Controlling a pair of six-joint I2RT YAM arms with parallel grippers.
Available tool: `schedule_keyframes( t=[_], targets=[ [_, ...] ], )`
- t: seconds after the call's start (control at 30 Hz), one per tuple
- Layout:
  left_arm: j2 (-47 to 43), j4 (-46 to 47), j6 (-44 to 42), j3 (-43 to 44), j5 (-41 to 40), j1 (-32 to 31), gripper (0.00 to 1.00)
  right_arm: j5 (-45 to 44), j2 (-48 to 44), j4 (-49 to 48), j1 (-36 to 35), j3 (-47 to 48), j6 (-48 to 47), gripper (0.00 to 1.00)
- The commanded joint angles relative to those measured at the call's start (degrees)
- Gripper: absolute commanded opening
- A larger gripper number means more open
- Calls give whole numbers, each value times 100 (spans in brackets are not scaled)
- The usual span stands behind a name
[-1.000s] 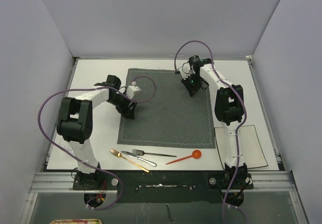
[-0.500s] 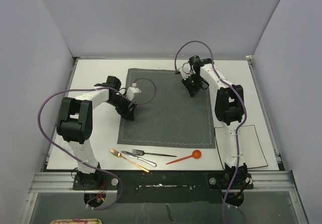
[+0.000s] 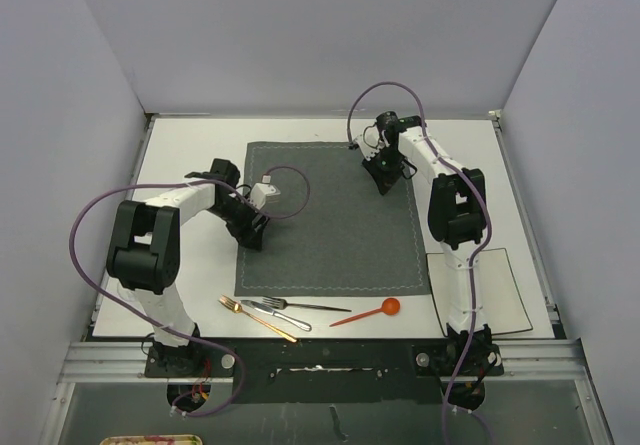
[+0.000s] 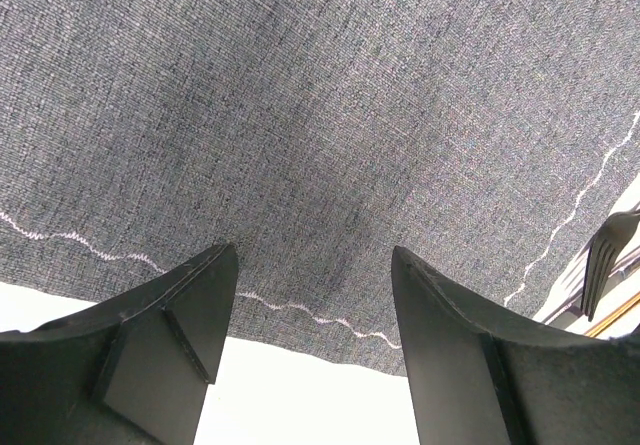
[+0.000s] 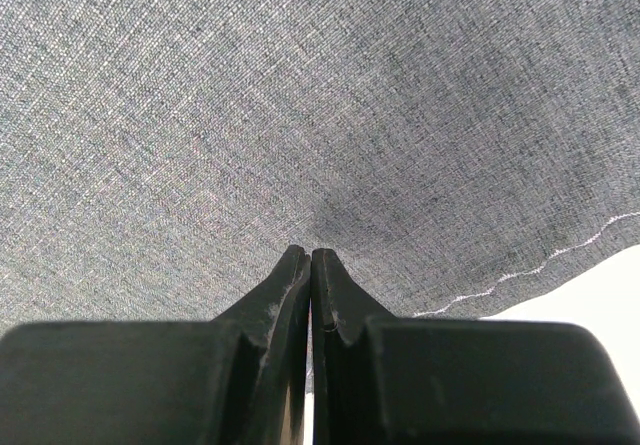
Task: Set the dinner table for one person
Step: Flatten out the napkin at the center of the board.
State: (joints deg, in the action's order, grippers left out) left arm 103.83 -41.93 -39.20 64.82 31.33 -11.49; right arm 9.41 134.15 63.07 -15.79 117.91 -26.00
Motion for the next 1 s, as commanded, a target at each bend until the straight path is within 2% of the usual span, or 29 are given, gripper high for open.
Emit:
schedule_keyframes(
  t=[0.0,0.47,0.97],
  targets=[
    [-220,-113,-121,-32,-119,2,61,-45,-575,87,15,-69,-59,0],
    [-315,-35,-259,-232,-335,147,61,-89,-734,119,23,-434,-60,0],
    [-180,119,-364,-40,-360,406,61,-180,-869,143,19,-675,-54,0]
  ],
)
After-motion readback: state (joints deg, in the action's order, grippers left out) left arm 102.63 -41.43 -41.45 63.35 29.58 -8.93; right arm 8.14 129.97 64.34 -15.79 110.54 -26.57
